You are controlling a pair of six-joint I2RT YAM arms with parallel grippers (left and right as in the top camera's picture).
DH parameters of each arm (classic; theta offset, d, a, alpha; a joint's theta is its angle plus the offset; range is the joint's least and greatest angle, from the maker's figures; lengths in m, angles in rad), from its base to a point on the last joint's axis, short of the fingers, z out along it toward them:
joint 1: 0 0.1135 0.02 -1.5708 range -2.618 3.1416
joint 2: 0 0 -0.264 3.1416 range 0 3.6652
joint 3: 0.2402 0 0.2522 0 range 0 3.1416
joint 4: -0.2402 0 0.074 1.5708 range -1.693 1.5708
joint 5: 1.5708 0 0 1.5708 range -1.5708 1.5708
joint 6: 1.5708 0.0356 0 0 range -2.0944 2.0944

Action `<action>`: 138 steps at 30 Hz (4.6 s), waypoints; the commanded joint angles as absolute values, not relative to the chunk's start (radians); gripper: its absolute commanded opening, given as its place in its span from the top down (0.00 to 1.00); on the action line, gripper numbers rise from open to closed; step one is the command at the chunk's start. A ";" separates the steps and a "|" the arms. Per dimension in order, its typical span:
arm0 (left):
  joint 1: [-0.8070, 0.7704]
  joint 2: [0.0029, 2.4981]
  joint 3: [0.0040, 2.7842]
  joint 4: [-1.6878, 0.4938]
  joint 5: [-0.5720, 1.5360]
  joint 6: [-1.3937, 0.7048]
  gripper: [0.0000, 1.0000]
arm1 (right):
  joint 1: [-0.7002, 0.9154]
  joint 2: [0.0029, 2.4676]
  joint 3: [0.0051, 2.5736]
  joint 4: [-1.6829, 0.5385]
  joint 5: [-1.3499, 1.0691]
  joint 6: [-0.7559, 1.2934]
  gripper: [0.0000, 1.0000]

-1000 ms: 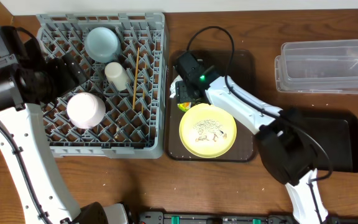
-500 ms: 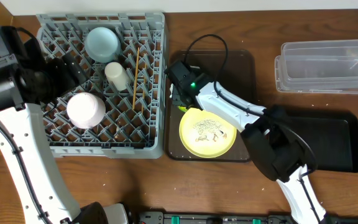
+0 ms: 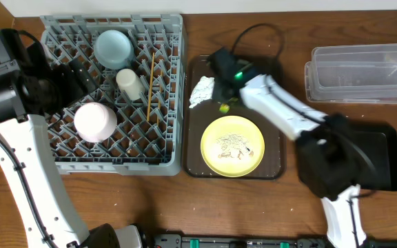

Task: Sort waste into correct bins and load items into the dishwasher

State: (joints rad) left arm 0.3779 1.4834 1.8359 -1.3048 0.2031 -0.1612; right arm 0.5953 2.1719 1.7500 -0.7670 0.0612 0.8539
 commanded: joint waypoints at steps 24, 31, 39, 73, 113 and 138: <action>0.382 1.484 1.835 -1.306 0.198 -0.170 0.04 | -0.061 1.917 1.752 -0.937 0.330 1.024 0.31; 0.382 1.484 1.835 -1.306 0.198 -0.170 0.04 | -0.064 1.913 1.752 -0.933 0.208 0.925 0.01; 0.382 1.484 1.835 -1.306 0.198 -0.170 0.04 | 0.078 1.913 1.752 -0.792 -0.419 0.525 0.01; 0.382 1.484 1.835 -1.306 0.198 -0.170 0.04 | 0.628 2.176 1.768 -0.551 0.542 0.482 0.99; 0.382 1.484 1.835 -1.306 0.198 -0.170 0.04 | 0.078 1.586 1.784 -1.151 -0.422 0.165 0.01; 0.382 1.484 1.835 -1.306 0.198 -0.170 0.04 | 1.145 2.058 1.556 -0.954 0.295 0.288 0.47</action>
State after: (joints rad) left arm 0.3779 1.4834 1.8359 -1.3045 0.2031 -0.1612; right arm 1.1442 2.0621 1.5551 -0.9508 0.2146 0.2508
